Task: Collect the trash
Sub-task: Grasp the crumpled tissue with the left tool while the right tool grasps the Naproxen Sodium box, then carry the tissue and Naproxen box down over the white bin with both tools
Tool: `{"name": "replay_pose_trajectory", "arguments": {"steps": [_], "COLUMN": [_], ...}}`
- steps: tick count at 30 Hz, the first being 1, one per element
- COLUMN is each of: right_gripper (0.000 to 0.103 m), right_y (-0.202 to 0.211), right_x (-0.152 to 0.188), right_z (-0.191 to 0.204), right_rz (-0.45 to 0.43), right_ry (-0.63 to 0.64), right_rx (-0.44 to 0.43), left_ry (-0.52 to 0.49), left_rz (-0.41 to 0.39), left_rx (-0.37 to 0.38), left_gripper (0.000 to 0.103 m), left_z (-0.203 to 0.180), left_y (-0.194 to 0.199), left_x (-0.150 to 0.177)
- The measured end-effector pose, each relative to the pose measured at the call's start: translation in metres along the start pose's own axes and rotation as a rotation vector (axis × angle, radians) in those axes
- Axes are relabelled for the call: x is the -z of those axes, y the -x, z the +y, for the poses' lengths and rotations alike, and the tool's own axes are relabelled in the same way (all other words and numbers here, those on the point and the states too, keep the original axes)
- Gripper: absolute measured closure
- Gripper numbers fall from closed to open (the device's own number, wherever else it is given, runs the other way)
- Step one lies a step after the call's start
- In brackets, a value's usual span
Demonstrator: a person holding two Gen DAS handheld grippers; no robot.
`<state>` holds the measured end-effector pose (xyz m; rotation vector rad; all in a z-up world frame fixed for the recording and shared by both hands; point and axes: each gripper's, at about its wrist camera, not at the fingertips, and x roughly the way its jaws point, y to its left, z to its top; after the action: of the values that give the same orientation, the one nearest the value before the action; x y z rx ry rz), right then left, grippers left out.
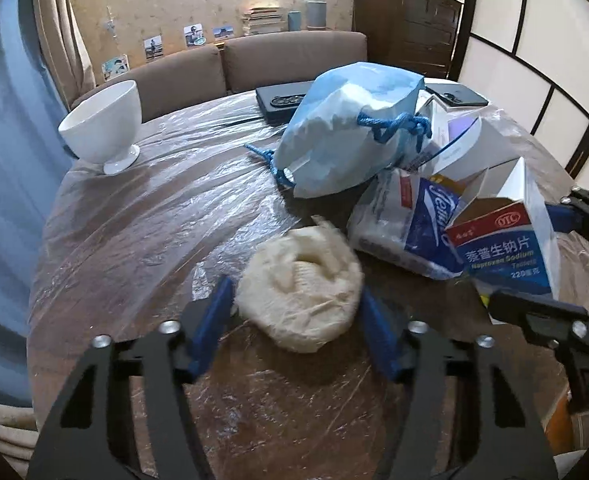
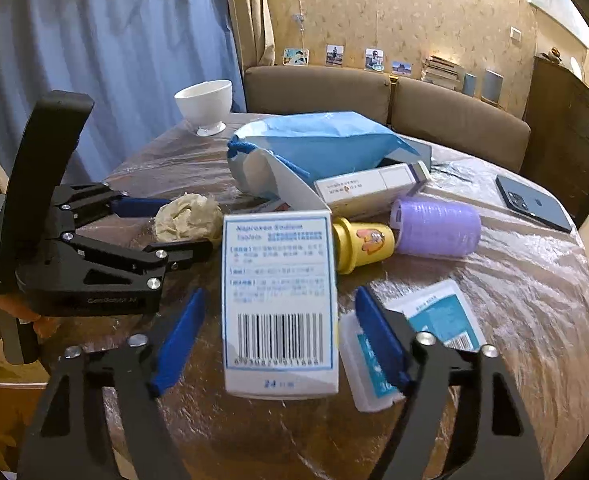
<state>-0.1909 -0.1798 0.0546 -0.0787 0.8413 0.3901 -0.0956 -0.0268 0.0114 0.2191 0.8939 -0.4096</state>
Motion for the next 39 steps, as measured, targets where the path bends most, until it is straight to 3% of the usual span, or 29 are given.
{"name": "replay_pose_trajectory", "arguments": {"steps": [2,16,39], "right_gripper": [0.057,0.057,0.057], "right_y": [-0.004,0.028,0.063], "right_x": [-0.003,0.006,0.051], "right_z": [0.001,-0.014,-0.019], "right_rz": [0.004,-0.027,0.026], "right_ry": [0.006,-0.098,-0.147], "right_rx": [-0.002,-0.054,-0.006], "left_ry": [0.008,0.087,0.121], "left_rz": [0.007,-0.009,-0.004], "left_rx": [0.014,0.015,-0.015], "left_gripper": [0.051,0.051,0.051], "left_z": [0.001,0.005,-0.033], "left_y": [0.0,0.017,0.05], "left_x": [-0.002,0.002,0.033]}}
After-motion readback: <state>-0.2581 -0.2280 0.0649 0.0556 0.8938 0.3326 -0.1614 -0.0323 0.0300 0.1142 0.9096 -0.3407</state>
